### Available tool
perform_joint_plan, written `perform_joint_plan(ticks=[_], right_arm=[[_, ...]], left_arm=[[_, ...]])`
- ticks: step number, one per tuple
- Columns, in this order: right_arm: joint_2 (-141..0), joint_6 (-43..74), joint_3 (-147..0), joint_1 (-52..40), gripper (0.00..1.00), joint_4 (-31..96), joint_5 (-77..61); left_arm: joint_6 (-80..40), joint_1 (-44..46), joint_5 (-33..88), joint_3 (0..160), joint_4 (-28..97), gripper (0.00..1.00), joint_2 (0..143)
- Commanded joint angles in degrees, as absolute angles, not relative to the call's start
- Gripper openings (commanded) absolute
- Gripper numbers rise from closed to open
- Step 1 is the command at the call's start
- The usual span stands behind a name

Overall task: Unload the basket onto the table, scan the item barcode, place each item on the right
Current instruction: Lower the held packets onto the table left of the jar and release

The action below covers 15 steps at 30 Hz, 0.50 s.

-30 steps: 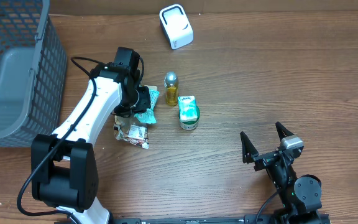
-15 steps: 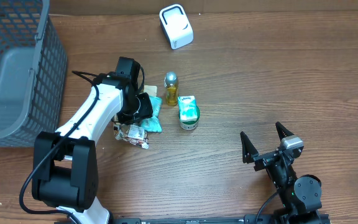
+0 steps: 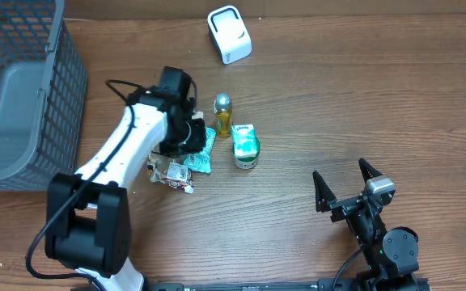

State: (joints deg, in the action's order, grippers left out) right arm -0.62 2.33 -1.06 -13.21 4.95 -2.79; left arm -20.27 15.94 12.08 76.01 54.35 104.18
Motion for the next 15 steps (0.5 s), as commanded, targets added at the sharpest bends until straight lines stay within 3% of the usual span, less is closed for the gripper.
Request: perform_joint_plan(ticks=[1,5,10,15], right_arm=[[-0.16,2.04,-0.47,-13.47,1.00,4.64,-3.03],[-0.16,2.04,-0.47,-13.47,1.00,4.67,-3.03],[-0.16,2.04,-0.47,-13.47,1.00,4.64,-3.03],[-0.16,2.04,-0.47,-13.47,1.00,4.64,-3.03]], left_arm=[[-17.85,19.31,4.97,76.97,54.83,0.13,104.68],[-19.92,21.78,-0.12,76.88,55.44,0.13,104.77],[-19.66,22.11,2.61,77.43,55.51,0.08,104.16],[-19.66,20.47,3.95,81.21,56.64,0.09,102.24]])
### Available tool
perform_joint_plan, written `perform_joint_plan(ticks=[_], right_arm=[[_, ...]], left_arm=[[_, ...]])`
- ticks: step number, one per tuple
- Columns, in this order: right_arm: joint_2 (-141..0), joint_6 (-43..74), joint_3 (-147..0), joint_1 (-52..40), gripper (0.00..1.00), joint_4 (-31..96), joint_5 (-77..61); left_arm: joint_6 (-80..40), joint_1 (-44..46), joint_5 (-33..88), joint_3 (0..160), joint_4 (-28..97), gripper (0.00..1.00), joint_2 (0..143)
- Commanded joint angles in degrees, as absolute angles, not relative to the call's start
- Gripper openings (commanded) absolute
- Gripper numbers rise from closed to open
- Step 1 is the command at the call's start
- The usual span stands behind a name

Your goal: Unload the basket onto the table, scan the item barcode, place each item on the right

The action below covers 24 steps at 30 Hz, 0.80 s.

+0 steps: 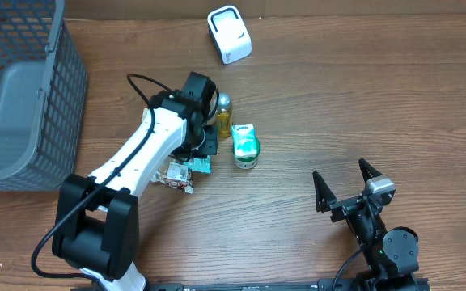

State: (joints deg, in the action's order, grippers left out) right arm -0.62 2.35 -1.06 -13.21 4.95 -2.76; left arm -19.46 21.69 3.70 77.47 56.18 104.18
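Several small items lie in a cluster mid-table: a yellow bottle [223,115] with a silver cap, a green-and-white can [246,147], a teal packet [201,165] and a small white printed packet [178,174]. The white barcode scanner [229,34] stands at the far edge. My left gripper [207,139] hangs over the cluster, just left of the bottle and can and above the teal packet; the wrist hides its fingers. My right gripper [345,183] rests open near the front right, holding nothing.
A grey mesh basket [19,89] fills the far left corner. Bare wooden table [362,97] stretches between the cluster and the right arm's base [396,246].
My left gripper has shifted to the right, from over the teal packet's left part to right beside the bottle, and now covers more of the packet. The items and the right arm have not moved.
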Motion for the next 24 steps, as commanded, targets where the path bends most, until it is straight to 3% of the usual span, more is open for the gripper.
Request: perform_joint_plan(ticks=[1,15,16,17,18,19,20,24], right_arm=[[-0.16,2.04,-0.47,-13.47,1.00,4.64,-3.03],[-0.16,2.04,-0.47,-13.47,1.00,4.67,-3.03],[-0.16,2.07,-0.47,-13.47,1.00,4.67,-3.03],[-0.16,2.04,-0.47,-13.47,1.00,4.67,-3.03],[-0.16,2.04,-0.47,-13.47,1.00,4.67,-3.03],[-0.16,2.04,-0.47,-13.47,1.00,4.64,-3.03],[-0.16,2.04,-0.47,-13.47,1.00,4.67,-3.03],[-0.16,2.04,-0.47,-13.47,1.00,4.64,-3.03]], left_arm=[[-19.53,19.77,3.57,82.43,57.12,0.11,101.93],[-19.25,5.10,-6.83,88.01,61.49,0.27,101.56],[-19.25,4.05,-6.83,87.90,61.47,0.31,101.56],[-19.25,3.33,-6.83,87.88,61.49,0.45,101.56],[-19.25,2.46,-6.83,87.85,61.56,0.61,101.56],[-19.27,1.69,-6.79,87.85,61.78,0.87,101.56],[-19.27,1.13,-6.81,87.85,61.95,1.00,101.56],[-19.27,-0.32,-6.79,87.85,61.45,1.00,101.56]])
